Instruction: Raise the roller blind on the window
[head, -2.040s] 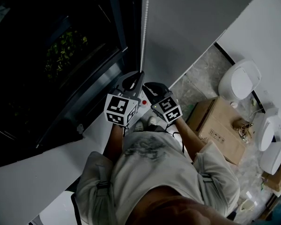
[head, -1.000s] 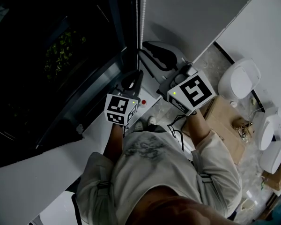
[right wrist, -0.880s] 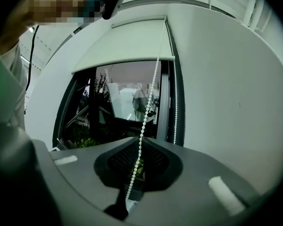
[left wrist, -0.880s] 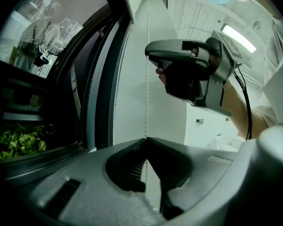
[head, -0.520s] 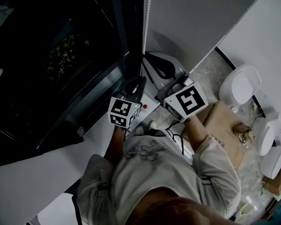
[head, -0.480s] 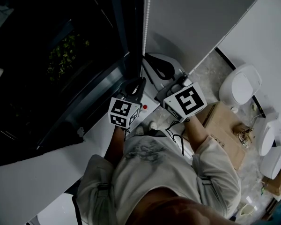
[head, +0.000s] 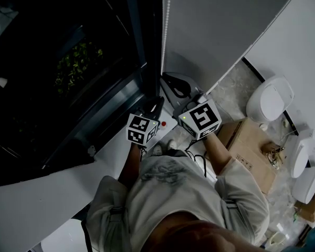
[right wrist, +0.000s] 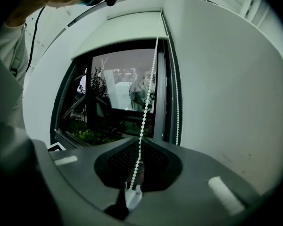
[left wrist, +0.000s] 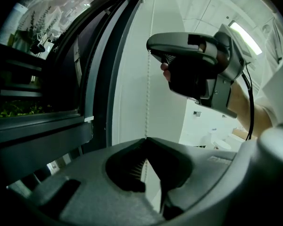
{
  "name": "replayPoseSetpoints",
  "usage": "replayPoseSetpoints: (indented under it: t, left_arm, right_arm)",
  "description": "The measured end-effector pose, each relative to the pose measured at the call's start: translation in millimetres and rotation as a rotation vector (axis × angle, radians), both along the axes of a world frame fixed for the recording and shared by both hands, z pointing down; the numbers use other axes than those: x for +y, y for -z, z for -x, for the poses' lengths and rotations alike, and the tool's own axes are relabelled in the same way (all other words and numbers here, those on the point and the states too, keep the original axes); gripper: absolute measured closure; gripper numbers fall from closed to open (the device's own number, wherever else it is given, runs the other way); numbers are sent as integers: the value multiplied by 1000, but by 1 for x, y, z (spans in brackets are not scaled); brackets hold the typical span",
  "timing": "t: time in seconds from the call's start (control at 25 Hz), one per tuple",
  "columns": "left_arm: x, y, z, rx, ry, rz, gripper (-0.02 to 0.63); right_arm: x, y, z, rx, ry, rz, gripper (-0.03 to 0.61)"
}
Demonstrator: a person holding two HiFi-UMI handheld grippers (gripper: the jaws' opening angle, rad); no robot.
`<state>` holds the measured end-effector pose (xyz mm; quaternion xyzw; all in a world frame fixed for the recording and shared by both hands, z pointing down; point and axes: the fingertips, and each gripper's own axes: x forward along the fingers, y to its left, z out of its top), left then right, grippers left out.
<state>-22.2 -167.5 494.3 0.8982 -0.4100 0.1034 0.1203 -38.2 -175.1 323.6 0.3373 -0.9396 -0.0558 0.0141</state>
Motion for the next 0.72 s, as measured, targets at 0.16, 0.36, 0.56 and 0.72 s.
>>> replayPoseSetpoints:
  t: [0.16, 0.36, 0.56, 0.72]
  left_arm:
    - [0, -17, 1, -11, -3, 29, 603]
    - [1, -35, 1, -21, -7, 64, 603]
    - [0, -51, 0, -28, -10, 91, 603]
    - [2, -66, 1, -36, -13, 120, 603]
  right_arm:
    - [-1, -17, 1, 13, -5, 23, 557]
    - [-2, -32, 2, 30, -11, 45, 557]
    - [-2, -48, 1, 49, -19, 67, 555]
    - [-1, -62, 2, 72, -18, 85, 557]
